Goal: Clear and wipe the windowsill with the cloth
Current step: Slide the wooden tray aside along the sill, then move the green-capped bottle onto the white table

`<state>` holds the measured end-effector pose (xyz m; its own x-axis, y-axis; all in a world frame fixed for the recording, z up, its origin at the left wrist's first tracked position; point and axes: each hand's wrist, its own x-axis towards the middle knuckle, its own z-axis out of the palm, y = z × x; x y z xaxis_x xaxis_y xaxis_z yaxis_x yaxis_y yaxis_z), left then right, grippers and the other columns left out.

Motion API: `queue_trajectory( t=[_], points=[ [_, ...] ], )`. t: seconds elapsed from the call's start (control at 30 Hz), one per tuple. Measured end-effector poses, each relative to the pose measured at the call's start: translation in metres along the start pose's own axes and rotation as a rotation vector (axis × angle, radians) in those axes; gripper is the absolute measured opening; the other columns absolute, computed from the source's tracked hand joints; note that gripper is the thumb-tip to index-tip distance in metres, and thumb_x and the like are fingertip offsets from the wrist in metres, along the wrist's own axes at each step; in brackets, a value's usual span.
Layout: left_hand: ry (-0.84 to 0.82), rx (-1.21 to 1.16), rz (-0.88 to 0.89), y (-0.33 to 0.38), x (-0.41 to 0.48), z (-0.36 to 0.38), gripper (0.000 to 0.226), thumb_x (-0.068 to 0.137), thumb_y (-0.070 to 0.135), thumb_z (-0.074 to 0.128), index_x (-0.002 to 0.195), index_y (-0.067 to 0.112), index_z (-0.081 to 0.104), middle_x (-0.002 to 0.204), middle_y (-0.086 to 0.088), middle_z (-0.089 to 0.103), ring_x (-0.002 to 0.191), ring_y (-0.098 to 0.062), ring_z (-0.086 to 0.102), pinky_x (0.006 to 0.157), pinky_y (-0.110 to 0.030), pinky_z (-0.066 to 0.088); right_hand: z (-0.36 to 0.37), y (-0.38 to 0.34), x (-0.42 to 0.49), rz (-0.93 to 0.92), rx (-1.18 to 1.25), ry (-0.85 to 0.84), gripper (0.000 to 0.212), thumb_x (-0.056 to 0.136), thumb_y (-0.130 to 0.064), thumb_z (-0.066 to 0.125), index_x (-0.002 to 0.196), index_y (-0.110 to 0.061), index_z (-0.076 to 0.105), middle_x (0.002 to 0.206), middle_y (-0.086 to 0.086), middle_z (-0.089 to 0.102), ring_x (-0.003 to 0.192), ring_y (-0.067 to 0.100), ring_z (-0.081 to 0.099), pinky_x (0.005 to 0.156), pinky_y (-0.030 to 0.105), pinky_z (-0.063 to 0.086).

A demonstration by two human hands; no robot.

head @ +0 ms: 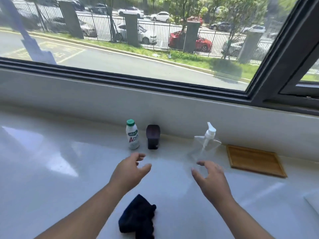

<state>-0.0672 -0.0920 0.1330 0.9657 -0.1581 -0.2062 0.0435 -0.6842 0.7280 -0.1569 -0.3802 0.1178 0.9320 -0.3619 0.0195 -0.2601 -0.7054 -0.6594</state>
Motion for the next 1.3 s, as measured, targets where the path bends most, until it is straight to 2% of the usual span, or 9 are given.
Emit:
queue_trajectory(
  t=[0.33, 0.5, 0.7, 0.8, 0.9, 0.97, 1.07, 1.17, 1.3],
  points=[
    [0.199, 0.200, -0.002, -0.053, 0.035, -0.163, 0.082, 0.077, 0.062, 0.077, 0.149, 0.036, 0.046, 0.151, 0.004, 0.056, 0.107, -0.017, 0.058, 0.076, -0.032, 0.045, 0.081, -0.146, 0.029, -0.149, 0.049, -0.017, 0.072, 0.088, -0.057, 0.067, 0.152, -0.029, 0.046, 0.154, -0.009, 0.048, 0.145, 0.012, 0.035, 0.114, 0.026, 0.029],
    [0.143, 0.243, -0.004, -0.056, 0.076, -0.145, 0.085, 0.077, 0.062, 0.078, 0.150, 0.035, 0.045, 0.154, 0.005, 0.052, 0.119, -0.023, 0.061, 0.078, -0.034, 0.046, 0.121, -0.142, 0.057, -0.092, 0.073, -0.084, 0.076, 0.085, -0.061, 0.064, 0.152, -0.033, 0.043, 0.155, -0.010, 0.046, 0.143, 0.010, 0.035, 0.107, 0.023, 0.030],
    [0.045, 0.258, -0.047, -0.067, 0.147, -0.103, 0.092, 0.072, 0.067, 0.079, 0.150, 0.036, 0.042, 0.154, 0.006, 0.053, 0.129, -0.021, 0.057, 0.085, -0.037, 0.052, 0.185, -0.119, 0.103, 0.093, 0.192, -0.233, 0.075, 0.084, -0.057, 0.066, 0.151, -0.031, 0.045, 0.150, -0.008, 0.053, 0.135, 0.015, 0.049, 0.108, 0.036, 0.045],
    [-0.010, 0.210, -0.068, -0.072, 0.185, -0.077, 0.101, 0.068, 0.068, 0.081, 0.153, 0.036, 0.037, 0.158, 0.009, 0.049, 0.133, -0.018, 0.055, 0.092, -0.043, 0.058, 0.218, -0.113, 0.126, 0.208, 0.250, -0.353, 0.080, 0.080, -0.056, 0.065, 0.152, -0.037, 0.039, 0.147, -0.010, 0.052, 0.126, 0.015, 0.055, 0.100, 0.041, 0.052],
    [-0.021, 0.066, -0.115, -0.072, 0.216, -0.052, 0.111, 0.065, 0.062, 0.089, 0.156, 0.035, 0.032, 0.160, 0.010, 0.046, 0.133, -0.021, 0.055, 0.099, -0.049, 0.056, 0.243, -0.113, 0.146, 0.320, 0.401, -0.439, 0.091, 0.076, -0.053, 0.068, 0.158, -0.043, 0.029, 0.144, -0.014, 0.048, 0.115, 0.010, 0.058, 0.084, 0.030, 0.051],
    [-0.028, -0.030, -0.147, -0.072, 0.232, -0.039, 0.104, 0.065, 0.057, 0.091, 0.152, 0.035, 0.039, 0.152, 0.012, 0.054, 0.128, -0.022, 0.059, 0.102, -0.048, 0.054, 0.253, -0.114, 0.157, 0.392, 0.516, -0.466, 0.096, 0.079, -0.047, 0.073, 0.161, -0.044, 0.022, 0.127, -0.025, 0.051, 0.098, -0.007, 0.056, 0.072, 0.019, 0.046],
    [-0.017, -0.058, -0.145, -0.076, 0.241, -0.029, 0.061, 0.071, 0.046, 0.090, 0.121, 0.040, 0.055, 0.112, 0.019, 0.069, 0.108, -0.017, 0.068, 0.086, -0.038, 0.055, 0.258, -0.118, 0.165, 0.450, 0.582, -0.488, 0.097, 0.086, -0.040, 0.075, 0.163, -0.043, 0.015, 0.101, -0.040, 0.041, 0.089, -0.017, 0.049, 0.068, 0.016, 0.044],
    [0.015, -0.126, -0.123, -0.085, 0.227, -0.040, 0.047, 0.070, 0.050, 0.087, 0.104, 0.048, 0.055, 0.097, 0.026, 0.068, 0.094, 0.002, 0.065, 0.067, -0.026, 0.046, 0.256, -0.133, 0.157, 0.426, 0.577, -0.497, 0.093, 0.088, -0.035, 0.074, 0.163, -0.041, 0.020, 0.102, -0.041, 0.043, 0.095, -0.015, 0.053, 0.070, 0.018, 0.046],
    [0.083, -0.182, -0.125, -0.112, 0.183, -0.088, 0.045, 0.066, 0.055, 0.085, 0.098, 0.055, 0.053, 0.099, 0.027, 0.069, 0.092, 0.004, 0.064, 0.068, -0.028, 0.049, 0.265, -0.181, 0.125, 0.333, 0.561, -0.550, 0.066, 0.091, -0.033, 0.072, 0.146, -0.047, 0.040, 0.131, -0.024, 0.057, 0.103, -0.011, 0.056, 0.077, 0.022, 0.047]
  ],
)
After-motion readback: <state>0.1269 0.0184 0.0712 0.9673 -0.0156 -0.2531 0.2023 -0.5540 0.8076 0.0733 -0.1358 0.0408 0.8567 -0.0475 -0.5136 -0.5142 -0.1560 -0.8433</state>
